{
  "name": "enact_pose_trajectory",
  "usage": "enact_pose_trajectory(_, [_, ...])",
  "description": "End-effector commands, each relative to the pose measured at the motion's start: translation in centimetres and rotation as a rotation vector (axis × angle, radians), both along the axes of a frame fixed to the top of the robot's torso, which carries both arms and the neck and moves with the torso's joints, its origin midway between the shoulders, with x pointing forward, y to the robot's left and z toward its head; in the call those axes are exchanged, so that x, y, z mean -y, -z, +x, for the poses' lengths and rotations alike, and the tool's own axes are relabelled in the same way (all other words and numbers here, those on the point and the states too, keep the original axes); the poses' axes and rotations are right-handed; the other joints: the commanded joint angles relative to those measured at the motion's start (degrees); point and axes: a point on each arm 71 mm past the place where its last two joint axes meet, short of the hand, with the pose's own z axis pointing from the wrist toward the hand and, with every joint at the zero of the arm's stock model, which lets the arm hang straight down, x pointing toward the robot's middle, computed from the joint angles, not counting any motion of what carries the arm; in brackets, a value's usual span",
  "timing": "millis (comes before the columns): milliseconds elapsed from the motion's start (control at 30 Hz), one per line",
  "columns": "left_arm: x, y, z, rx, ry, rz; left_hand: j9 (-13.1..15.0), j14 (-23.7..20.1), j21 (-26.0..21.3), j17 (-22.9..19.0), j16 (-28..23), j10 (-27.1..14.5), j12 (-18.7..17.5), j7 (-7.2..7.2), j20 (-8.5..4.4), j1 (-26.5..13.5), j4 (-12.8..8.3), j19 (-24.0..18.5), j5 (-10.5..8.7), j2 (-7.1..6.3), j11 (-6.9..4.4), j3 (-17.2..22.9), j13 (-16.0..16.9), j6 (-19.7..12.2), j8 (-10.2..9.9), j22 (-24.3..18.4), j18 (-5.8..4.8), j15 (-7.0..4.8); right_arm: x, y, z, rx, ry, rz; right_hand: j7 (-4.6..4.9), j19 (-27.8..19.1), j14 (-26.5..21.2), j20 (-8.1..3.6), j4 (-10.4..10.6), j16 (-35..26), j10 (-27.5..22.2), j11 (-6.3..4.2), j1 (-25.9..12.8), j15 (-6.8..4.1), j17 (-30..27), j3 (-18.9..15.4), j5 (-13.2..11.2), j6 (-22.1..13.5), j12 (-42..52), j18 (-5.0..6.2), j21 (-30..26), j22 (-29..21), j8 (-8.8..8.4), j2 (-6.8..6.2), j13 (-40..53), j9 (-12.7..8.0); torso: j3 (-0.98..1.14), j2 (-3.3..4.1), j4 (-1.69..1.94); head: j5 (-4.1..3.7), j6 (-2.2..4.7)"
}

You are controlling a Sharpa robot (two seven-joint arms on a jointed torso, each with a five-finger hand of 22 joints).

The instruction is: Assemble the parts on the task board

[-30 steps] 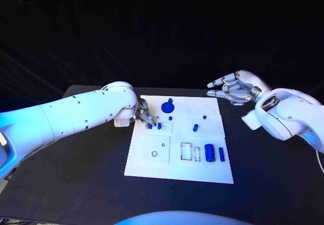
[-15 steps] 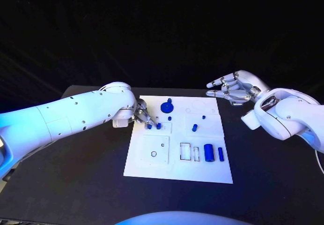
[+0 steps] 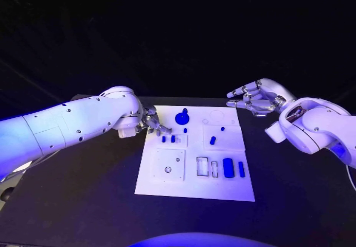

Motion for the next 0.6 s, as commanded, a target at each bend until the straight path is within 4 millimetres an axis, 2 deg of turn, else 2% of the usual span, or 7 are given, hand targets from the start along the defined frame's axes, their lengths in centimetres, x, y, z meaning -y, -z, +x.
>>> enact_pose_trajectory(33, [0.6, -1.0, 0.1, 0.056, 0.017, -0.162, -0.25, 4.29, -5.1, 10.88, -2.46, -2.67, -2.11, 0.7, 0.71, 2.05, -0.01, -2.28, 0.74, 0.54, 0.9, -1.21, -2.37, -1.52, 0.27, -3.96, 1.52, 0.78, -0.1, 0.2, -0.1, -0.008, -0.015, -0.008, 0.07, -0.24, 3.67, 0.0, 0.07, -0.13, -0.36, -0.08, 0.28, 0.09, 5.23, -0.4, 0.34, 0.03, -0.29, 0.81, -0.16, -0.04, 0.16, 0.44, -0.06, -0.02, 0.03, -0.02, 0.03, -0.2, 0.04])
enact_pose_trajectory(333, [0.7, -2.5, 0.3, 0.164, 0.07, -0.227, -0.46, 3.4, -8.89, 8.97, -4.22, -4.06, -1.86, 1.07, 1.19, 5.23, -0.09, -3.41, 0.86, 1.01, 1.28, -3.1, -3.42, -2.83, 1.74, -7.04, 2.21, 1.24, -0.2, 0.3, -0.1, -0.01, -0.014, -0.008, 0.07, -0.25, 3.67, 0.0, 0.08, -0.12, -0.35, -0.08, 0.31, 0.09, 5.24, -0.42, 0.4, 0.03, -0.27, 0.81, -0.17, -0.06, 0.16, 0.46, -0.05, -0.02, 0.03, -0.02, 0.06, -0.49, 0.22])
enact_pose_trajectory(433, [1.6, -3.1, 0.4, 0.265, 0.114, -0.283, -1.72, -2.89, -25.34, -1.63, -14.83, -8.96, -4.6, 2.61, 2.13, 11.61, -2.31, -11.64, 1.01, 1.16, 2.8, -2.36, -5.4, -6.74, 0.44, -20.9, 5.11, 2.4, -0.2, 0.3, -0.1, -0.009, -0.015, -0.008, 0.07, -0.25, 3.67, 0.0, 0.08, -0.12, -0.35, -0.08, 0.31, 0.09, 5.24, -0.42, 0.4, 0.03, -0.27, 0.81, -0.17, -0.06, 0.16, 0.46, -0.05, -0.02, 0.01, -0.01, 0.08, -0.61, 0.38])
enact_pose_trajectory(467, [2.1, -3.2, 0.4, 0.309, 0.14, -0.301, -2.98, -8.57, -33.39, -8.94, -22.89, -12.65, -7.65, 3.73, 3.16, 15.15, -3.68, -16.29, 0.58, 0.73, 4.23, -1.71, -7.53, -8.23, -0.87, -27.03, 5.81, 3.36, -0.2, 0.3, -0.1, -0.008, -0.015, -0.007, 0.07, -0.25, 3.67, 0.0, 0.08, -0.12, -0.35, -0.08, 0.31, 0.09, 5.24, -0.42, 0.4, 0.03, -0.27, 0.81, -0.17, -0.06, 0.16, 0.46, -0.05, -0.02, 0.0, -0.03, 0.09, -0.73, 0.51])
enact_pose_trajectory(500, [2.5, -3.2, 0.4, 0.344, 0.165, -0.317, -3.78, -12.95, -34.7, -14.91, -29.32, -14.34, -9.39, 4.19, 3.42, 17.95, -5.03, -17.21, 0.91, 0.52, 4.38, -0.89, -8.75, -9.06, -1.96, -27.79, 5.87, 4.12, -0.3, 0.3, 0.0, -0.007, -0.015, -0.007, 0.07, -0.25, 3.67, 0.0, 0.08, -0.12, -0.35, -0.08, 0.31, 0.09, 5.24, -0.42, 0.4, 0.03, -0.27, 0.81, -0.17, -0.06, 0.16, 0.46, -0.05, -0.02, -0.01, -0.02, 0.08, -0.75, 0.55])
enact_pose_trajectory(533, [2.9, -3.2, 0.3, 0.376, 0.191, -0.334, -5.54, -18.49, -37.4, -21.11, -36.61, -16.96, -13.07, 5.69, 4.32, 20.66, -5.88, -19.12, 0.58, 0.53, 5.53, 0.06, -11.54, -9.82, -4.22, -29.39, 5.63, 5.41, -0.3, 0.3, 0.0, -0.007, -0.015, -0.006, 0.07, -0.27, 3.65, 0.01, 0.09, -0.15, -0.39, -0.08, 0.33, 0.09, 5.2, -0.44, 0.46, 0.03, -0.3, 0.82, -0.2, -0.1, 0.17, 0.47, -0.08, -0.02, -0.04, -0.02, 0.08, -0.81, 0.62])
enact_pose_trajectory(600, [3.7, -3.0, 0.2, 0.436, 0.241, -0.362, -7.89, -21.9, -39.89, -25.01, -41.3, -18.68, -17.74, 5.15, 4.86, 26.11, -8.24, -20.47, 0.53, 0.26, 6.1, 2.52, -15.56, -10.09, -7.29, -31.0, 5.94, 5.52, -0.3, 0.3, 0.0, -0.006, -0.016, -0.006, 0.07, -0.27, 3.65, 0.01, 0.1, -0.16, -0.39, -0.08, 0.34, 0.09, 5.2, -0.45, 0.47, 0.03, -0.3, 0.82, -0.21, -0.11, 0.17, 0.47, -0.09, -0.02, -0.07, 0.0, 0.12, -0.97, 0.73])
